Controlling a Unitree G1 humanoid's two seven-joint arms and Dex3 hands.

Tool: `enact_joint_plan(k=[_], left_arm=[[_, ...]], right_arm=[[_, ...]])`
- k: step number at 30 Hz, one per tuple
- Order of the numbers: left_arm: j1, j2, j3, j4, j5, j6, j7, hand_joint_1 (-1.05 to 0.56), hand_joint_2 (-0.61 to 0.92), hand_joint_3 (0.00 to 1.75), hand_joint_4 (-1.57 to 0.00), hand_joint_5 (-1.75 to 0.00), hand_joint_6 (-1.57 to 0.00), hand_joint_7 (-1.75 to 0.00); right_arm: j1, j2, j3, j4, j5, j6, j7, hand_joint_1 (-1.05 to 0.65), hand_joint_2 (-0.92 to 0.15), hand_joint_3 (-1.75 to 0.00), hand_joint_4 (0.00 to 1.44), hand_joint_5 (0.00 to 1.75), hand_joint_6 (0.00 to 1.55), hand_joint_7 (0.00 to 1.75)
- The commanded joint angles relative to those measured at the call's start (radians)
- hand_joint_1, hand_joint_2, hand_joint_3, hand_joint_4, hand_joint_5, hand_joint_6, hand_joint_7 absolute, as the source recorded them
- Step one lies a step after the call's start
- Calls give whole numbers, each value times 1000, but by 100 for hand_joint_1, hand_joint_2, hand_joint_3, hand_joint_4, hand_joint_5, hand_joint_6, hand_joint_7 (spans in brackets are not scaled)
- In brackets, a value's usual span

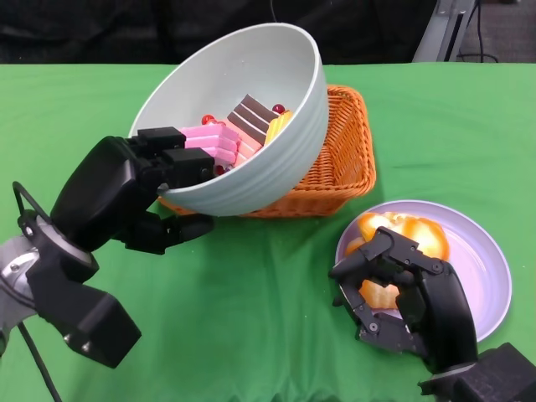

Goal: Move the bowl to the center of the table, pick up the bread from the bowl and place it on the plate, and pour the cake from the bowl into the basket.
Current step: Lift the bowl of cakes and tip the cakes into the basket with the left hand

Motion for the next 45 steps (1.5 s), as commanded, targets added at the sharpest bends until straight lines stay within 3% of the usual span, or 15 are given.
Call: enact_joint_plan(k=[1, 5, 18, 22, 28, 40, 45], left_arm=[[-54, -7, -6, 27, -22, -10, 15, -7, 55, 108, -66, -172, -73, -141], [-106, -37, -16, 93, -64, -21, -22, -6, 52, 114, -70, -161, -74, -139], [-143, -61, -11, 158, -163, -41, -138, -4, 51, 119, -71, -162, -75, -139], [-171, -143, 34, 220, -468, -7, -504, -4, 50, 122, -64, -173, -75, -150], [-162, -198, 115, 190, -756, 79, -891, 0, 53, 122, -65, -175, -73, -159], [-178, -234, 228, 169, -906, 184, -1198, -2, 59, 115, -68, -175, -69, -164], [-200, -255, 281, 164, -986, 293, -1358, 0, 63, 113, -68, -175, -67, -165]], right_arm=[[-10, -3, -6, 10, -2, -9, -3, -16, -60, -79, 75, 148, 73, 116], [-16, -4, -2, 30, 5, -16, 9, -15, -60, -79, 74, 147, 72, 116], [-27, -1, -4, 56, -2, -29, 5, -13, -61, -76, 75, 145, 72, 116], [-36, 15, -2, 84, -4, -17, -6, -11, -60, -76, 76, 145, 74, 117], [-44, 14, -3, 105, -43, -32, -33, -12, -58, -77, 80, 143, 77, 115], [-50, 13, 2, 120, -38, -34, -24, -12, -58, -77, 80, 141, 77, 112], [-50, 15, 2, 124, -44, -37, -30, -13, -60, -72, 81, 140, 79, 111]])
